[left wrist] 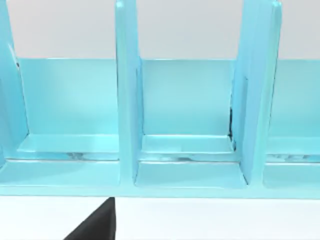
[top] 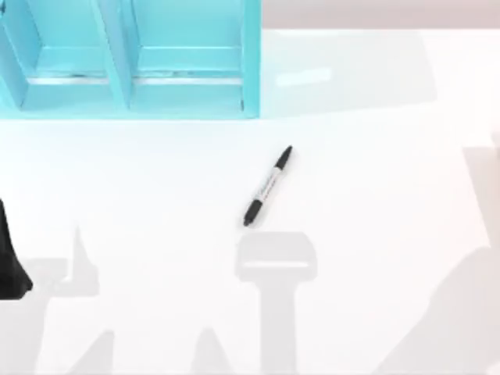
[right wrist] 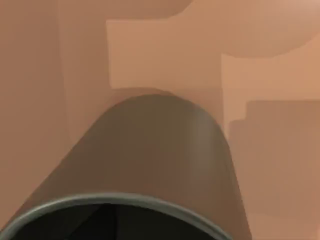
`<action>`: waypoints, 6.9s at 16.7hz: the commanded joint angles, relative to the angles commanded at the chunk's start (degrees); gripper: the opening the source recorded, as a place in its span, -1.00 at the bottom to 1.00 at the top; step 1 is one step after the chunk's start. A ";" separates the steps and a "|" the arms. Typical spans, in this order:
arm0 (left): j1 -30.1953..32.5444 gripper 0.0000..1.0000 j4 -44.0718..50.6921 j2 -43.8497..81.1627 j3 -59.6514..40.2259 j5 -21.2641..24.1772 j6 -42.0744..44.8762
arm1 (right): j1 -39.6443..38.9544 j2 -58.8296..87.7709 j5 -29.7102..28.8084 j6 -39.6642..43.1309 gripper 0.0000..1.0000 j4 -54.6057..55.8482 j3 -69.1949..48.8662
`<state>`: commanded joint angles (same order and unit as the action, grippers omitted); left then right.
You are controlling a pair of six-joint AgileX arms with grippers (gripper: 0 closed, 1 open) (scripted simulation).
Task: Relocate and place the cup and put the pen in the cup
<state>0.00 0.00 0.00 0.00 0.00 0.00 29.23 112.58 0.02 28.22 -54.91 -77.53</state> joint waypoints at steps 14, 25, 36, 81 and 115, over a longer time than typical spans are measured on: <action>0.00 1.00 0.00 0.00 0.00 0.00 0.00 | 0.04 0.21 -0.01 0.02 -0.36 0.60 0.54; 0.00 1.00 0.00 0.00 0.00 0.00 0.00 | 0.04 0.21 -0.01 0.02 -1.00 0.60 0.54; 0.00 1.00 0.00 0.00 0.00 0.00 0.00 | -14.28 -7.02 0.16 -15.29 -1.00 -19.53 -10.86; 0.00 1.00 0.00 0.00 0.00 0.00 0.00 | -50.24 15.11 0.12 -50.36 0.06 -10.82 -26.48; 0.00 1.00 0.00 0.00 0.00 0.00 0.00 | -49.80 29.72 -0.07 -50.23 1.00 -57.22 -87.57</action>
<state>0.00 0.00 0.00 0.00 0.00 0.00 -20.56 142.30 -0.05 -22.01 -112.12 -165.10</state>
